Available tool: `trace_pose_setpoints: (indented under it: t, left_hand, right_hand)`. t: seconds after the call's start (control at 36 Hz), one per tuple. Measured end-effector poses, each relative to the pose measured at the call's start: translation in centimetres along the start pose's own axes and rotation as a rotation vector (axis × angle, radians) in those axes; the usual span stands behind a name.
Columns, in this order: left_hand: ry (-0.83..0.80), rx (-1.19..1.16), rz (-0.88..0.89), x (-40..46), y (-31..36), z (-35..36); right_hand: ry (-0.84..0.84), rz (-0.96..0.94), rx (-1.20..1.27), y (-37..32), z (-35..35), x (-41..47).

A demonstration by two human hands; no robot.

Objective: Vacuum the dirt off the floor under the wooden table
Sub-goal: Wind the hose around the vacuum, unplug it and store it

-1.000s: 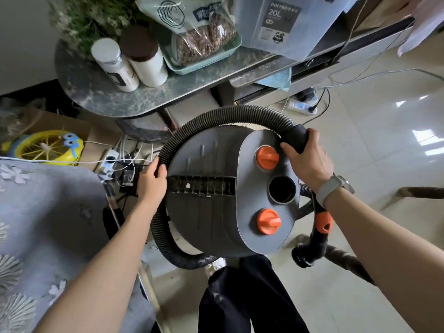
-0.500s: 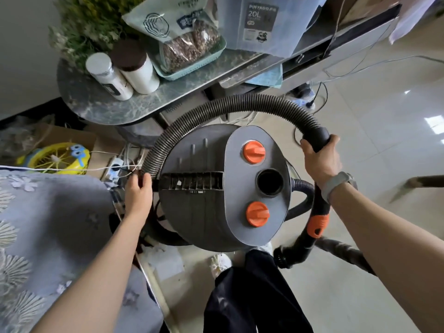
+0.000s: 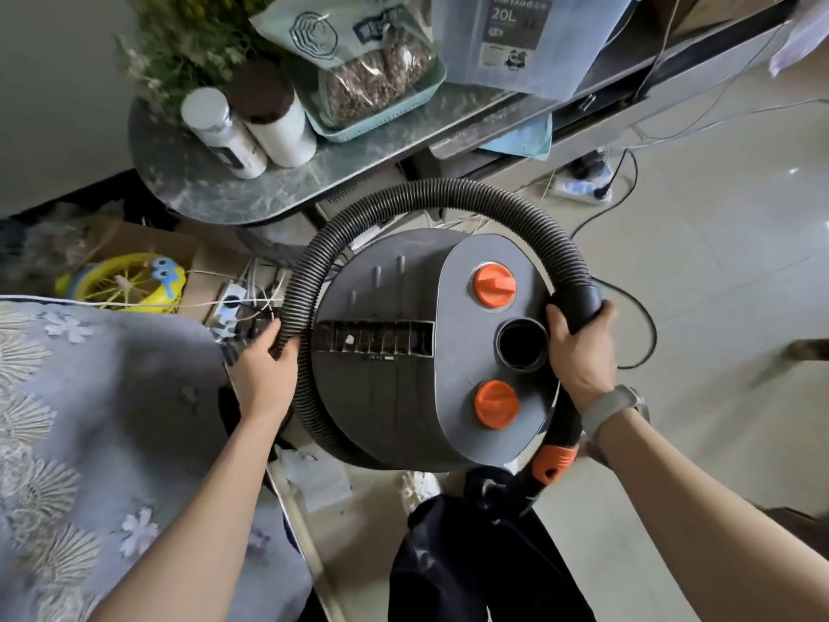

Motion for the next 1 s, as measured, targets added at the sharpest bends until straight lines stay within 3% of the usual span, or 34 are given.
trace_pose_setpoints:
  t: [0.33,0.56,0.72,0.89,1.0]
  left_hand:
    - [-0.016,0.000,-0.024,2.2,-1.1,2.5]
    - [-0.114,0.135,-0.068,5.2,-2.1,4.1]
    - [-0.059,0.177,-0.082,5.2,-2.0,4.6]
    - [0.120,-0.066,-0.183,3.7,-1.3,4.4]
    - [0.188,-0.119,0.051,-1.6,2.6,2.9]
  right_hand:
    - [-0.008,-0.071,0.085,-0.5,0.0,0.0]
    - [-0.168,-0.009,0.181,2.3,-0.3,1.7]
    - [-0.213,0.027,0.246,4.4,-0.2,2.7]
    - [-0.258,0.180,0.315,7.6,1.5,4.6]
    - [-0.274,0.240,0.270,9.5,2.4,5.5]
Point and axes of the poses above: each hand's wrist, its own x-axis towards the middle knuckle, its own z-axis out of the palm, y = z × x, the point moved 5 cm from there along x, towards the middle knuckle, and after that the axes turned 6 degrees about x, right-handed, at the moved point
